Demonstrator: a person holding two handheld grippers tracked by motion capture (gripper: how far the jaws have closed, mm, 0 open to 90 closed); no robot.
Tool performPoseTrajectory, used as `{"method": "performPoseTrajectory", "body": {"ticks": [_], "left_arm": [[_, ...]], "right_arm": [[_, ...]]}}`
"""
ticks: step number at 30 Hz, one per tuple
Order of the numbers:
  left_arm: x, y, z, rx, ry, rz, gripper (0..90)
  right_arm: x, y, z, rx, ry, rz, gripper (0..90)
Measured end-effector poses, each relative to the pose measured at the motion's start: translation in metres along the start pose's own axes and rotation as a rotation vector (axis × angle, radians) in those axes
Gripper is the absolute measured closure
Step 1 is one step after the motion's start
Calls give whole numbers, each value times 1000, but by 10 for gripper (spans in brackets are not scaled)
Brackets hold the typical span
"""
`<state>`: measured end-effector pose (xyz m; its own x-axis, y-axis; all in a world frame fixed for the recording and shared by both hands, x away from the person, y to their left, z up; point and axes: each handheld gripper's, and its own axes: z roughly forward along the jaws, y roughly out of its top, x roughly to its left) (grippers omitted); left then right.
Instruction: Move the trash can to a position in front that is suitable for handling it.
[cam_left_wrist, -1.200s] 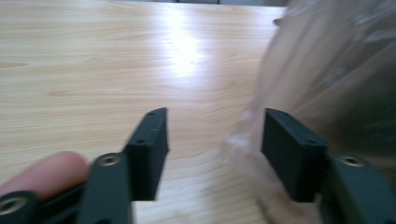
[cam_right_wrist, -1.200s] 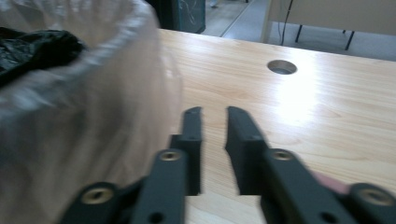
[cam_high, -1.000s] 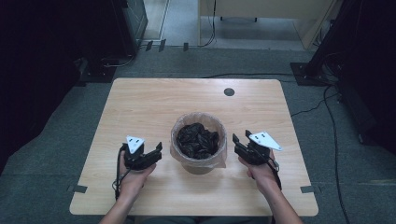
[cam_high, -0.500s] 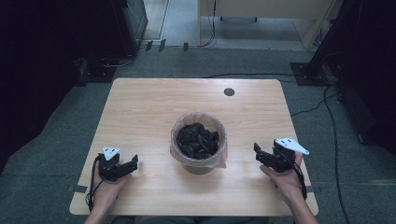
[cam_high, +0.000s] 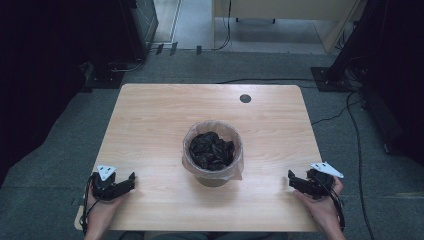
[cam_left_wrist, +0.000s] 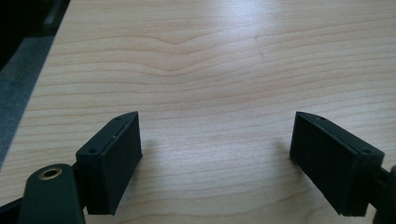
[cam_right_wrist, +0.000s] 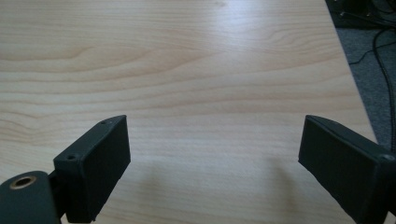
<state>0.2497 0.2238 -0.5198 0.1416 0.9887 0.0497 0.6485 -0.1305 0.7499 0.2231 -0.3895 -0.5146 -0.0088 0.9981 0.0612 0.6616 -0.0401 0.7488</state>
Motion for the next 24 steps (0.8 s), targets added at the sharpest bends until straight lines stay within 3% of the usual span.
{"method": "performPoseTrajectory", "body": {"ticks": [2,6,14,18,24], "left_arm": [[2,-1,-1,-4,2,8,166],[9,-1,0,12,-34,-34,166],[11,-2,-1,12,-45,-26,167],[11,-2,-1,12,-45,-26,167],[11,-2,-1,13,-45,-24,167]], "right_arm": [[-3,-3,-2,0,-13,-3,91],[-7,-8,-2,6,-33,-2,91],[-7,-15,-3,36,-68,-47,91],[-4,-18,-4,20,-53,-71,92],[-8,-19,-3,31,-16,-35,92]]}}
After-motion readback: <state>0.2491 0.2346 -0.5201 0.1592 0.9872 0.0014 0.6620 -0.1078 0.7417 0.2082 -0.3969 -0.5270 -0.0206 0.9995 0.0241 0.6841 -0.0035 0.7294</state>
